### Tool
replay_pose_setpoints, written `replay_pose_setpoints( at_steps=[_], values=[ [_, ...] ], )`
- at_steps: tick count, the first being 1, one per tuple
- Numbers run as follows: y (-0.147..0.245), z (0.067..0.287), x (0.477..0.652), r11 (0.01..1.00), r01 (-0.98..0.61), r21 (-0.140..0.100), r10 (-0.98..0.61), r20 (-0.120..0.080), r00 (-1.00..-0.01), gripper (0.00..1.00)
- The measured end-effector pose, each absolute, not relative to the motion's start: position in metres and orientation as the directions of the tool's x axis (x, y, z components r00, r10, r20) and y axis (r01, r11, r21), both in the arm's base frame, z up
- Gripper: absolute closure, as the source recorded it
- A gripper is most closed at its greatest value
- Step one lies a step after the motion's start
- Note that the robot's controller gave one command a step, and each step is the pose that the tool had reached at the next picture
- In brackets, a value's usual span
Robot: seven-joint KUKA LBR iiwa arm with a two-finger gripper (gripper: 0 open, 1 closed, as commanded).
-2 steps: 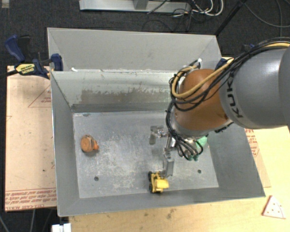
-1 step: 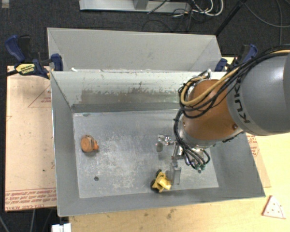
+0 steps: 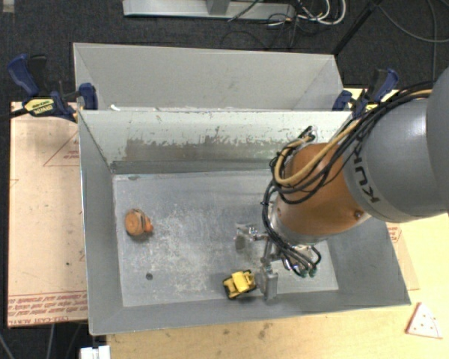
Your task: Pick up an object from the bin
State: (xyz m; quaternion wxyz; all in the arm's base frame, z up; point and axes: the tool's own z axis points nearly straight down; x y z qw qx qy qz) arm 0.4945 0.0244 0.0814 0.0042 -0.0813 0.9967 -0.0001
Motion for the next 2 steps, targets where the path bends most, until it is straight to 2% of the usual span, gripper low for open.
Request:
replay_pose_setpoints(
  at_steps=[1,2],
  values=[
    [0.025,0.074,0.489,0.965,-0.263,-0.002,-0.263,-0.015,-0.965,0.0],
    [0.05,0.073,0.487,0.964,-0.265,-0.004,-0.265,-0.023,-0.964,0.0]
  ],
)
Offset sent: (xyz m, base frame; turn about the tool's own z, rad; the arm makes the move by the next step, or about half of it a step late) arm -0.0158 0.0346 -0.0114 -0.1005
